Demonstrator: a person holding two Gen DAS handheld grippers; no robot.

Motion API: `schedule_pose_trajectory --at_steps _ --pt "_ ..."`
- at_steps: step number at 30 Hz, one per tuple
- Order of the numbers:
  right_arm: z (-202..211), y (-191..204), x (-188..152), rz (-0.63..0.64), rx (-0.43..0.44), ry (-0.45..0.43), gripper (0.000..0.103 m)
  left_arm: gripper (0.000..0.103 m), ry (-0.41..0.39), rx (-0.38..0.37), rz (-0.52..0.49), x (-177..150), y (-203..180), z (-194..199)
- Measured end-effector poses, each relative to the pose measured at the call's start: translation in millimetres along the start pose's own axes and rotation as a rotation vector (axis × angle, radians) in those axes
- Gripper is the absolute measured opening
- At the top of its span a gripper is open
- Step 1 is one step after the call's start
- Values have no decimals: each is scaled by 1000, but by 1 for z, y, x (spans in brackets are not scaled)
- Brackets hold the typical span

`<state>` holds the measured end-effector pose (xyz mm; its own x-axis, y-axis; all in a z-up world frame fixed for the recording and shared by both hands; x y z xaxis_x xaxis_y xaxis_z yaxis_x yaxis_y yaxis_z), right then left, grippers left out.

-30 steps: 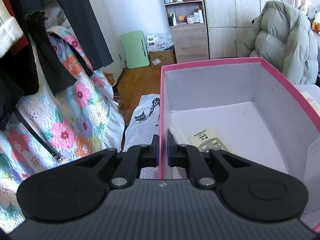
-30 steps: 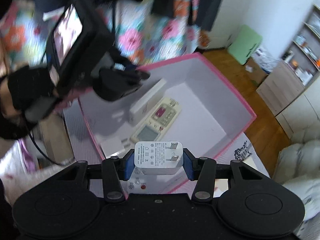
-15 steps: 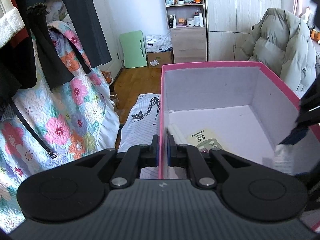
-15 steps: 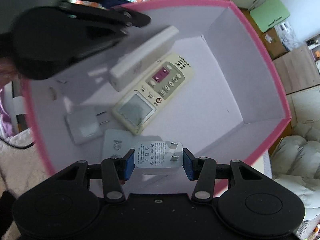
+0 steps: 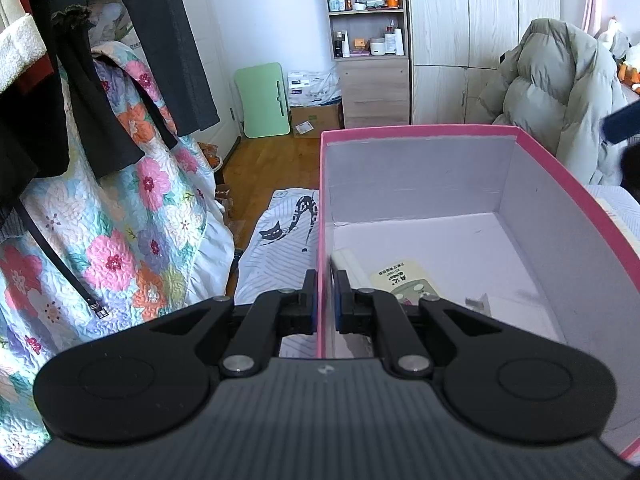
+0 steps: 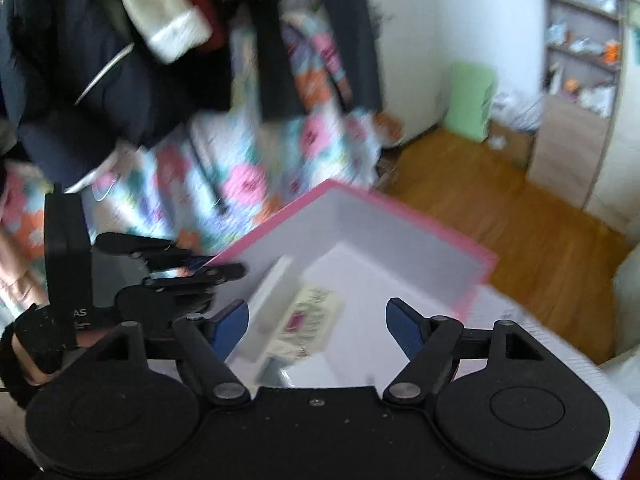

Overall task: Organize rigid objects
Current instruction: 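Grasp the white plug charger with the right gripper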

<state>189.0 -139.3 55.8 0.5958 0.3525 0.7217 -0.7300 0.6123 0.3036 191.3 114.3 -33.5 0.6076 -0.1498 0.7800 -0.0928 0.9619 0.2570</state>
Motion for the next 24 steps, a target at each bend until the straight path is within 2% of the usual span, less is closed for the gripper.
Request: schedule_pose_trajectory --at_steps 4,8,12,14,16,17,19,21,24 --pt "21 -27 -26 -90 -117 12 80 6 -1 0 -1 0 1 -1" --pt "18 -52 -59 -180 -143 109 79 6 -3 0 -3 0 1 -1" --pt "14 -62 -83 -210 -155 168 79 6 -3 1 -4 -1 1 -1" --pt "5 -56 -91 -127 -181 207 79 6 -3 4 -7 0 0 -2" --pt "-2 -46 -98 62 -176 261 78 6 -4 4 -8 -1 0 -1" --pt "-6 -39 -103 186 -197 293 78 6 -4 4 -8 -1 0 -1" --pt "-13 -32 -106 343 -228 349 78 6 -4 4 -8 -1 -1 -1" --pt "-23 -33 -108 402 -226 405 78 6 -4 4 -7 -1 -1 -1" --pt "-37 -43 -107 386 -198 444 74 6 -3 5 -8 -1 -1 -1"
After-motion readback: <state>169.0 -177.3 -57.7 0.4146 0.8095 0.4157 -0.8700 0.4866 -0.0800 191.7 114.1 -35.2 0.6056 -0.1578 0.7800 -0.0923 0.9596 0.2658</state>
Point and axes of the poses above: each gripper's, at about its wrist camera, not at the fingertips, and z roughly against the way its jaws point, y to its left, x to its top, the point moved 2 cm from there along -z, roughly the way its jaws point, and after that the axes turned 14 degrees about x, right-handed, at the moved point
